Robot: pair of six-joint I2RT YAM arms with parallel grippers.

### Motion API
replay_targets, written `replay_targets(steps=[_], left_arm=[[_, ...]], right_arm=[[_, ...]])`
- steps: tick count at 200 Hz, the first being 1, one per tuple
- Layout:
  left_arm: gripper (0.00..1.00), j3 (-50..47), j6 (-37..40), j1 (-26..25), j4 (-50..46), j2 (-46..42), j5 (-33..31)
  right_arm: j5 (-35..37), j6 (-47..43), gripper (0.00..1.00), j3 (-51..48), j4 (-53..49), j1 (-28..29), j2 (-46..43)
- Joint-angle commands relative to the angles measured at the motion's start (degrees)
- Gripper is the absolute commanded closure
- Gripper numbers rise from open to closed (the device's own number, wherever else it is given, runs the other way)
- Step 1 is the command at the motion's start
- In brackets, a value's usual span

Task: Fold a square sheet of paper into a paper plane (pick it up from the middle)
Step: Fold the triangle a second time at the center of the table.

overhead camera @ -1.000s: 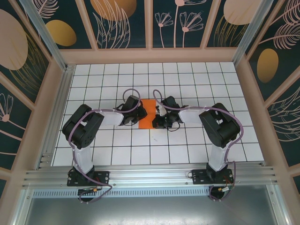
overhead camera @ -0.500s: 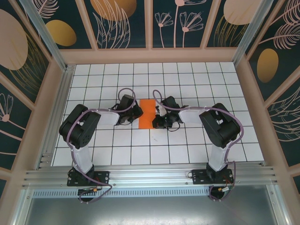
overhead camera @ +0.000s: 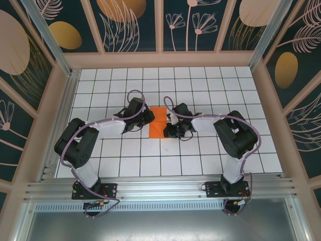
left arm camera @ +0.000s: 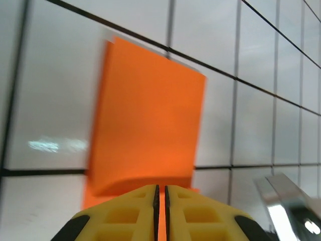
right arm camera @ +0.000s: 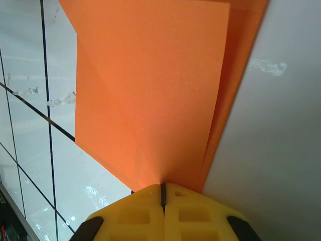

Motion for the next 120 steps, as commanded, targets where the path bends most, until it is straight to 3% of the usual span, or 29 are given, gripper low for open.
replay_targets(steps=[1,90,120], left_arm=[[0.85,-1.72,-3.47,-2.92,2.33,0.48,2.03],[0.88,-1.82,-8.24,-6.12,5.25,7.58,6.39],[0.88,-1.48,-8.78,-6.21,2.71,8.43,5.16]], right_arm=[[7.3,-0.63,1.0,-3.76,-14.98,0.0,3.51],[7.94,0.0,1.0,-3.46,-14.98,0.53,4.01],[8.38,0.06,1.0,-3.62,-15.14,0.62,4.2]])
